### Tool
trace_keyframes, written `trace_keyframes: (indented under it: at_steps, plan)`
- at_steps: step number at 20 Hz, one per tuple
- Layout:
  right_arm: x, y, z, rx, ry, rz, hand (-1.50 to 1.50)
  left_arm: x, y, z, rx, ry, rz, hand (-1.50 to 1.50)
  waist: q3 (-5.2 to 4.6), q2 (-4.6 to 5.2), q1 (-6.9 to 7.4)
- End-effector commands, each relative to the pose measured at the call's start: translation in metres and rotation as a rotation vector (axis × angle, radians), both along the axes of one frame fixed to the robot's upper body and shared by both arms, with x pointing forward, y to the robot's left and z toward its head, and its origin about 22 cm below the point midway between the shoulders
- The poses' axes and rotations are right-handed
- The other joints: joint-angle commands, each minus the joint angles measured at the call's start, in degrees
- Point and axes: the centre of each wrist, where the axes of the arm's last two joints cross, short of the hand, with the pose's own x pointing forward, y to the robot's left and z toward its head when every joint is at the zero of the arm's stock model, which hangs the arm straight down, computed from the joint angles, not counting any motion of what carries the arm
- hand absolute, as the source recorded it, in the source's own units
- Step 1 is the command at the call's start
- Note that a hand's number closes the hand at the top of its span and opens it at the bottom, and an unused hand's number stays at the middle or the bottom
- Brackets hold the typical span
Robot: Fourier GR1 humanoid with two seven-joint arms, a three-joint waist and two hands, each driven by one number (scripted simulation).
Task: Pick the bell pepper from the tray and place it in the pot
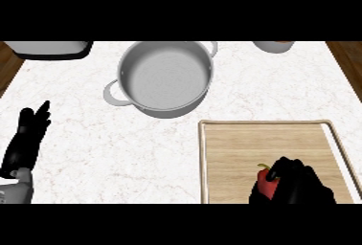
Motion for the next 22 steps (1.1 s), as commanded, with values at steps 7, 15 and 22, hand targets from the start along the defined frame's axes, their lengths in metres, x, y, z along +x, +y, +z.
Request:
trace_keyframes:
  at_steps: [7,15,22]
  plan:
    - [-0.019,0.071,0.084,-0.091,-0.48,0.037,1.5,0.007,0.003,0.004,-0.001,-0.003,-0.028,0.0,0.05,0.15,1.24]
    - [0.033,0.087,0.12,-0.091,-0.452,0.091,1.5,0.01,-0.016,-0.001,0.01,-0.021,-0.074,0.0,0.03,0.71,3.5]
    - [0.081,0.093,0.153,-0.004,-0.377,0.083,1.5,0.027,-0.023,0.01,-0.008,-0.023,-0.083,0.0,0.02,0.93,4.57]
